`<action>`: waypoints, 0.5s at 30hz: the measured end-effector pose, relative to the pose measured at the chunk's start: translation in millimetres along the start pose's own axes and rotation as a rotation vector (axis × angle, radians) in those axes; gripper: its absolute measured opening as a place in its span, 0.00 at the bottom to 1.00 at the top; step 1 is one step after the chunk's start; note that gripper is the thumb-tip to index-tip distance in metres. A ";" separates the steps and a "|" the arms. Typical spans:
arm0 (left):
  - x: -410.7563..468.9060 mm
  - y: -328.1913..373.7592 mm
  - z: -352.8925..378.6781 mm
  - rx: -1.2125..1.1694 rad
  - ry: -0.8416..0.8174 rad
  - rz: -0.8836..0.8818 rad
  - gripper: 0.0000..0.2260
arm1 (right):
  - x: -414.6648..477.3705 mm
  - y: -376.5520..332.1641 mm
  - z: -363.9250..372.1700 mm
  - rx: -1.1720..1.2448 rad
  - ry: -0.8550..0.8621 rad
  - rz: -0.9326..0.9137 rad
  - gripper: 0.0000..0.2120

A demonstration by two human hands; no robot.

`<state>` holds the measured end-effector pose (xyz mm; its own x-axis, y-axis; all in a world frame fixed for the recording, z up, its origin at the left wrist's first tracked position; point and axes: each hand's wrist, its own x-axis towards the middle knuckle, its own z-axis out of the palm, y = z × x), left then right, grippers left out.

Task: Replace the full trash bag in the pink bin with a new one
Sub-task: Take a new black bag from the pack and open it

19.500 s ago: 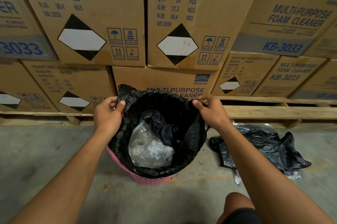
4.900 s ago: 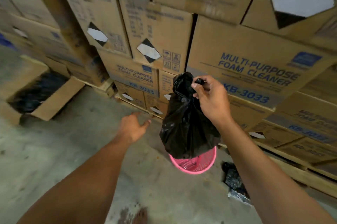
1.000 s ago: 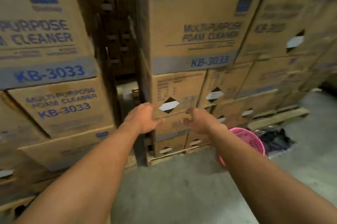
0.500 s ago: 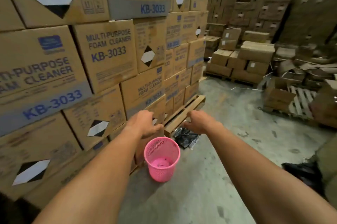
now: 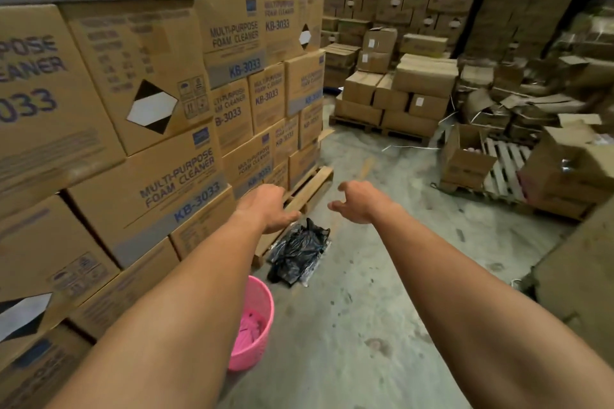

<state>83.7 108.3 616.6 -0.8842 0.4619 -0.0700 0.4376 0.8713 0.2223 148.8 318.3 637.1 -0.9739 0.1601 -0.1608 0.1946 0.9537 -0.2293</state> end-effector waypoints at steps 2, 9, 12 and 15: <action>45.3 7.5 -0.8 0.001 -0.018 -0.007 0.30 | 37.1 16.4 -8.6 -0.004 -0.016 0.000 0.26; 190.9 38.9 -10.3 -0.049 -0.036 -0.046 0.31 | 161.4 79.3 -55.9 -0.023 -0.029 -0.003 0.26; 241.8 49.9 -5.5 -0.057 -0.040 -0.073 0.30 | 212.1 110.3 -66.2 -0.036 -0.043 -0.016 0.26; 290.1 57.0 6.5 -0.073 -0.041 -0.122 0.32 | 266.1 140.8 -70.3 -0.043 -0.068 -0.048 0.27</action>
<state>-146.8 293.1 602.7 -0.9222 0.3605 -0.1401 0.3124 0.9078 0.2799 -91.1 513.0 629.5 -0.9714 0.0978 -0.2162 0.1416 0.9701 -0.1973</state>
